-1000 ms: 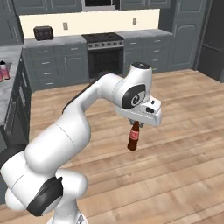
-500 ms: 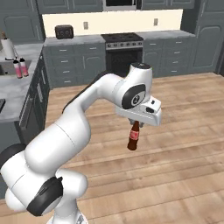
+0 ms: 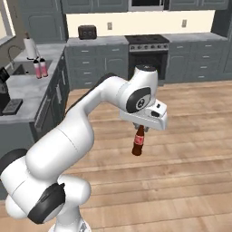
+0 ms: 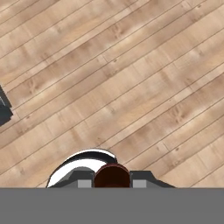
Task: Place the large bottle from the dining counter next to the other large bottle outside the sink, and place the small bottle from the dining counter next to the other small bottle inside the sink.
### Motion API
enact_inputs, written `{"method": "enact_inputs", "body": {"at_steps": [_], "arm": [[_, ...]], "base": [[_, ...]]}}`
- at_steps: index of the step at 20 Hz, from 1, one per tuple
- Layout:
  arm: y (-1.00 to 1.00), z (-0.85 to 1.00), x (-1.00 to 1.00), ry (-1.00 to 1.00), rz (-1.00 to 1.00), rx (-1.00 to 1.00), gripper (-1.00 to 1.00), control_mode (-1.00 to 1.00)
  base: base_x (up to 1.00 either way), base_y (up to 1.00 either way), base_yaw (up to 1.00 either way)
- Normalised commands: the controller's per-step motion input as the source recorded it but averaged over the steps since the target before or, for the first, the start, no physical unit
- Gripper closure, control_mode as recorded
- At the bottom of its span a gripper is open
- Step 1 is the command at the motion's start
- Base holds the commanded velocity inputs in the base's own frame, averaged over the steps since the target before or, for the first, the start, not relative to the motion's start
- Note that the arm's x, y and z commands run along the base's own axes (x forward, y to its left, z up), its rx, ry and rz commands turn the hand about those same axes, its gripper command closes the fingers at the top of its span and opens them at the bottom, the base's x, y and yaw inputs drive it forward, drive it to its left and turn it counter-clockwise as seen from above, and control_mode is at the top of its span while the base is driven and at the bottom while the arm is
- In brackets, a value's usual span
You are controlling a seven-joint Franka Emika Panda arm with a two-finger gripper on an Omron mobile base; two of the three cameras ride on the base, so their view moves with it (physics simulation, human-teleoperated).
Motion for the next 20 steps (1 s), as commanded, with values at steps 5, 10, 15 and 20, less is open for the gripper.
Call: {"method": "enact_inputs", "body": {"at_steps": [5,10,15,20], "arm": [[0.00,0.00,0.00,0.00,0.00,0.00,1.00,1.00],[0.00,0.00,0.00,0.00,0.00,0.00,1.00,1.00],[0.00,0.00,0.00,0.00,0.00,0.00,1.00,1.00],[0.00,0.00,0.00,0.00,0.00,0.00,1.00,1.00]], "base": [[0.00,0.00,0.25],[0.00,0.00,0.25],[0.00,0.00,0.25],[0.00,0.00,0.25]]}}
